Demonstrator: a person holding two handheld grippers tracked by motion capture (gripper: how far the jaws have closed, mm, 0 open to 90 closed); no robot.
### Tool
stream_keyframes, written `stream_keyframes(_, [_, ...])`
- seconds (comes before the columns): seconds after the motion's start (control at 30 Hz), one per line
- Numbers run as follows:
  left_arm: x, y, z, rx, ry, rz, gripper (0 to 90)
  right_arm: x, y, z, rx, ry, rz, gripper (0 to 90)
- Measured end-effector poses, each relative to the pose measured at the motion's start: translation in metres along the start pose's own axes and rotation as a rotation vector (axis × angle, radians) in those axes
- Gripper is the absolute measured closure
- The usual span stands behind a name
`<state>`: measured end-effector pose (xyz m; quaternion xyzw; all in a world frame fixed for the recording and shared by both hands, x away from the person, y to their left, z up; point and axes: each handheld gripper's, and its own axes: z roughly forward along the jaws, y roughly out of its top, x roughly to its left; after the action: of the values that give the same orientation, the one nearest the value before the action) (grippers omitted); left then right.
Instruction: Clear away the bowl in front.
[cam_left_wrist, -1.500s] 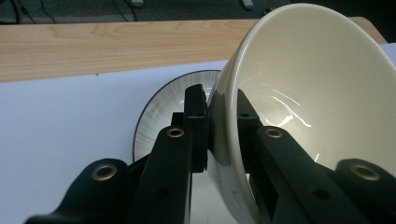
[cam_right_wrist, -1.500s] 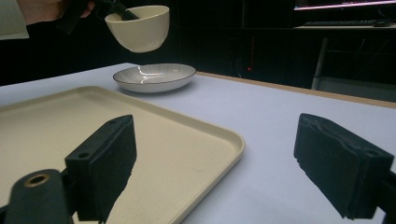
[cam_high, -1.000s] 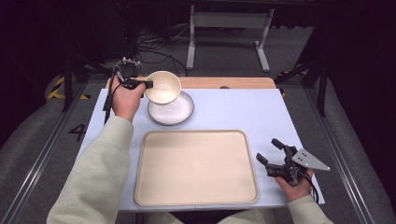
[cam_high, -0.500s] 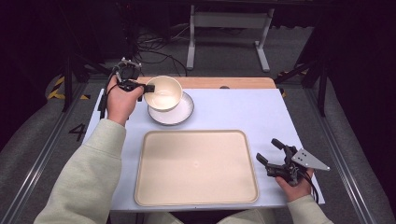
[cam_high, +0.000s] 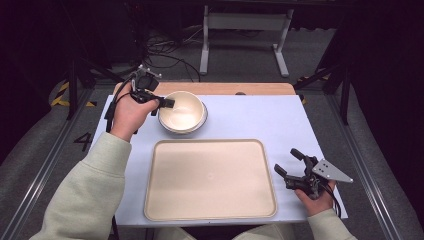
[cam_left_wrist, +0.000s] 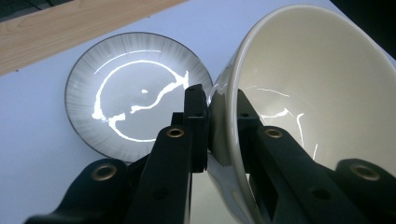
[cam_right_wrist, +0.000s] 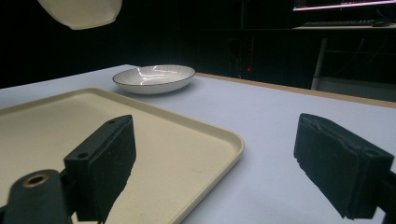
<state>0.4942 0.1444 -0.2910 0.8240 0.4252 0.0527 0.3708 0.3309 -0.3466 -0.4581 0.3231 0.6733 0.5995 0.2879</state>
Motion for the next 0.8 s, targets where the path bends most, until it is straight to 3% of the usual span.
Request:
stream_keyframes(0.37, [-0.023,-0.002,-0.002,0.055,-0.055,0.105,81.9,0.0,0.0,0.0,0.0,0.001,0.0,13.8])
stream_keyframes(0.8, [-0.046,-0.005,0.003,0.099,-0.111,0.167,81.8,0.0,0.0,0.0,0.001,0.005,-0.001,13.8])
